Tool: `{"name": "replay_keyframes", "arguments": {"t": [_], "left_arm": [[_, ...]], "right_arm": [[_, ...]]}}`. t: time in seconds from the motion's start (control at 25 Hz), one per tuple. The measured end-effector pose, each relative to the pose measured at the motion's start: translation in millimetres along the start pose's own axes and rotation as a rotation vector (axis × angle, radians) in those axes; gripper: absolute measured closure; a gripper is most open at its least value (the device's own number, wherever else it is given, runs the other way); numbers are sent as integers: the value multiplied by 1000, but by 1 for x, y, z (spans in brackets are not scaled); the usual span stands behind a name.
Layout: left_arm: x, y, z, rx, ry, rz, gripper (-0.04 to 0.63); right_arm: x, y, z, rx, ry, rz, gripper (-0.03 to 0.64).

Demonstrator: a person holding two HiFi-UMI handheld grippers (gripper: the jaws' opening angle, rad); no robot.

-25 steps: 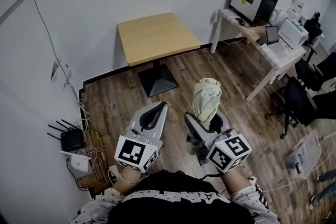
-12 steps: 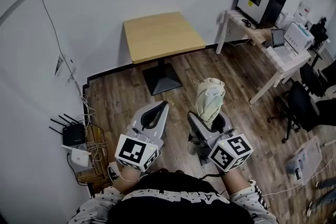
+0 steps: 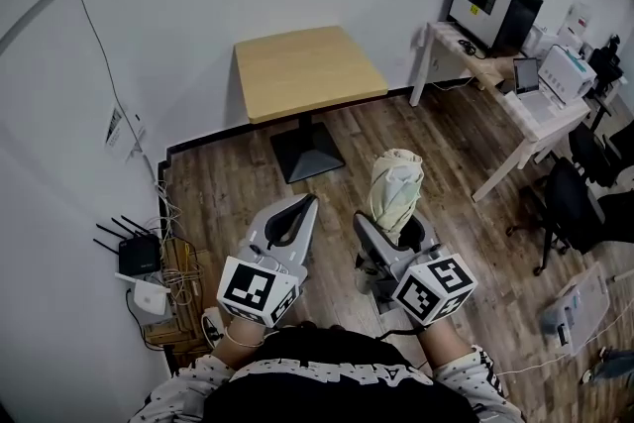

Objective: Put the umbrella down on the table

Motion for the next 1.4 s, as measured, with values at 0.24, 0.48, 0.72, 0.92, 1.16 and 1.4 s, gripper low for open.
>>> {"name": "replay_keyframes", "arguments": {"t": [0.24, 0.48, 0.72, 0.92, 1.16, 1.4], "left_arm": [[3, -11, 7, -11, -3, 6, 592], [8, -24, 18, -29, 0, 12, 592], [17, -41, 18, -29, 16, 24, 592], [21, -41, 22, -40, 24, 15, 592], [25, -26, 35, -24, 22, 3, 592], [18, 1, 63, 16, -3, -4, 592]], "right_arm": [[0, -10, -9, -12, -3, -2, 305], [0, -22, -19, -36, 9, -10, 305], [6, -33, -31, -36, 13, 0, 305], [11, -38, -32, -43, 26, 15, 305], [13, -46, -15, -24, 34, 10, 305], [7, -56, 13, 10, 28, -14, 305]]}}
Point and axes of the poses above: the fingertips, and each gripper's own axes: z forward along the fingers, y to its left, x out of its underside, the point moved 1 cm from there along -z, backward along the fingers, and after that the axes turned 8 degrees about -z, right-handed, at the moved point
